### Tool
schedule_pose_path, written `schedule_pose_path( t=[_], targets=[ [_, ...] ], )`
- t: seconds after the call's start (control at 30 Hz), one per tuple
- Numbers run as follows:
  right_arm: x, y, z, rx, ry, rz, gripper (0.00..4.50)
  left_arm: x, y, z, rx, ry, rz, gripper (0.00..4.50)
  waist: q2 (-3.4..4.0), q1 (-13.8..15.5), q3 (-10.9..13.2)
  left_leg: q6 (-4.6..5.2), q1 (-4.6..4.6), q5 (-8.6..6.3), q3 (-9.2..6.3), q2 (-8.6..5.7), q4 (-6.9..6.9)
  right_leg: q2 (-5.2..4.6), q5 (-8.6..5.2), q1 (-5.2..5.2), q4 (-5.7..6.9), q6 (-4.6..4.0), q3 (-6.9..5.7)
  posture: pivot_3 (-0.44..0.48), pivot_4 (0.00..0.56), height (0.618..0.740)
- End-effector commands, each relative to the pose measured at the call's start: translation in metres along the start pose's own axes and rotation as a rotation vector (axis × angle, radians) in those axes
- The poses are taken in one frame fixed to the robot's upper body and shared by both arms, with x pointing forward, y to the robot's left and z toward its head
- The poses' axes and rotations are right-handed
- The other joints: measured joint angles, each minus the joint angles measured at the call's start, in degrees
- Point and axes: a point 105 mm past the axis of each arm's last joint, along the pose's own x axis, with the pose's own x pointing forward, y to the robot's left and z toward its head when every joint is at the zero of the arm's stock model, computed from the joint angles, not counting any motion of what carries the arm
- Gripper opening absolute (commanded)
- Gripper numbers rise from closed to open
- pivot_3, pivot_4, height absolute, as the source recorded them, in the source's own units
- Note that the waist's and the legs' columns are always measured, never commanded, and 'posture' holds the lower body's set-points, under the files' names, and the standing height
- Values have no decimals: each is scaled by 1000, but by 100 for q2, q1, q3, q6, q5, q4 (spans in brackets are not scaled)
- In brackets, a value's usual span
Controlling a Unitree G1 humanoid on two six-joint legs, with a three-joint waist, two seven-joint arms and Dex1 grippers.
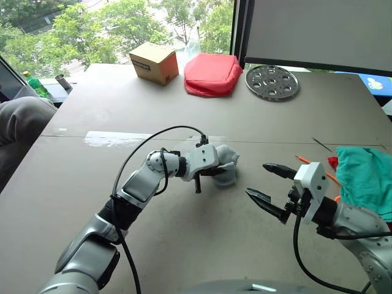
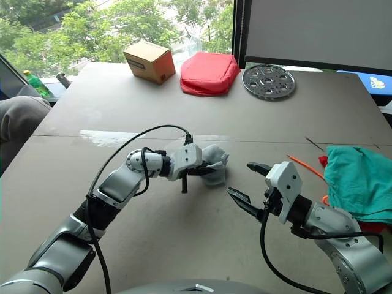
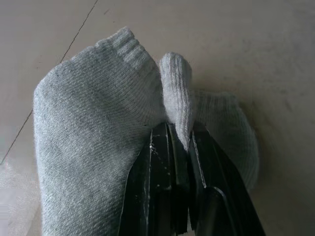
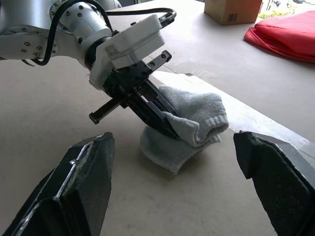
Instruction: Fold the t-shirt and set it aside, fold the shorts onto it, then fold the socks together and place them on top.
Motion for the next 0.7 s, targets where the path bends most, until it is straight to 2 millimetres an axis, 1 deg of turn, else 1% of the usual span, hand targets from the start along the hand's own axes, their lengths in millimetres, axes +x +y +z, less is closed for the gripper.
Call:
schedule_pose_path(
  t=[0.03, 0.1, 0.13, 0.23, 0.3, 0.37, 0.47, 0.5, 0.57, 0.6, 0.63, 0.7],
  targets=[
    [-3, 5, 10, -28, -25, -8, 4098, 3, -7, -34, -20, 94, -16, 47, 10, -3, -11, 1, 3, -1, 1, 1, 0, -2, 0, 2, 0, 0, 0, 0, 150, 739],
    [-3, 7, 10, -21, -26, -13, 4098, -3, 6, -25, -96, 15, 58, 47, 12, -5, -13, 0, 5, -1, 1, 2, 0, -2, 0, 3, 0, 1, 0, 0, 150, 739],
    [-2, 7, 9, -15, -25, -15, 4098, -10, 15, -17, -145, -47, 104, 47, 12, -6, -14, 0, 6, -1, 1, 3, 0, -3, 0, 4, 0, 1, 0, 0, 150, 739],
    [1, 7, 7, 2, -22, -12, 4098, -28, 23, 0, -273, -207, 146, 47, 11, -37, -8, -1, 7, 0, 3, 12, 5, -6, 0, 3, 2, 2, -6, 0, 150, 739],
    [5, 4, 6, 18, -26, -4, 4098, -49, 30, 11, -387, -312, 164, 796, 11, -47, -5, 0, 3, 0, 6, 15, 5, -4, 1, -1, 3, 4, -12, 0, 150, 739],
    [9, 1, 7, 20, -31, 8, 4098, -67, 36, 16, -476, -358, 193, 1509, 6, -77, 0, 1, -2, 1, 6, 19, 4, 4, 6, -6, 4, 12, -13, 0, 150, 739],
    [13, -2, 9, 15, -35, 25, 4098, -89, 42, 29, -604, -452, 193, 3106, 5, -72, 2, 3, -9, 0, 2, 19, 3, 9, 13, -7, 1, 24, -16, 0, 150, 739],
    [14, -3, 9, 13, -35, 32, 4098, -95, 43, 35, -623, -486, 186, 3503, 5, -61, 2, 3, -10, -1, 2, 18, 3, 9, 13, -6, -1, 24, -16, 0, 150, 739],
    [15, -4, 9, 6, -35, 46, 4098, -101, 44, 47, -648, -531, 159, 3503, 4, -32, 3, 5, -10, -1, 2, 10, 3, 6, 13, -5, -2, 25, -14, 0, 150, 739],
    [16, -5, 10, 5, -36, 52, 4098, -100, 48, 50, -660, -543, 169, 3503, 3, -22, 3, 5, -10, -2, 2, 6, 4, 3, 13, -4, -2, 24, -13, 0, 150, 739],
    [17, -6, 10, 2, -36, 56, 4098, -97, 54, 52, -670, -550, 188, 3503, 0, -8, 4, 5, -9, -2, 2, 4, 5, 3, 13, -3, -2, 23, -10, 0, 150, 739],
    [18, -8, 12, -4, -38, 60, 4098, -81, 67, 47, -650, -499, 263, 3503, -1, 12, 5, 5, -9, -1, -3, -2, 9, 4, 12, -1, -2, 22, -8, 0, 150, 739]
  ],
)
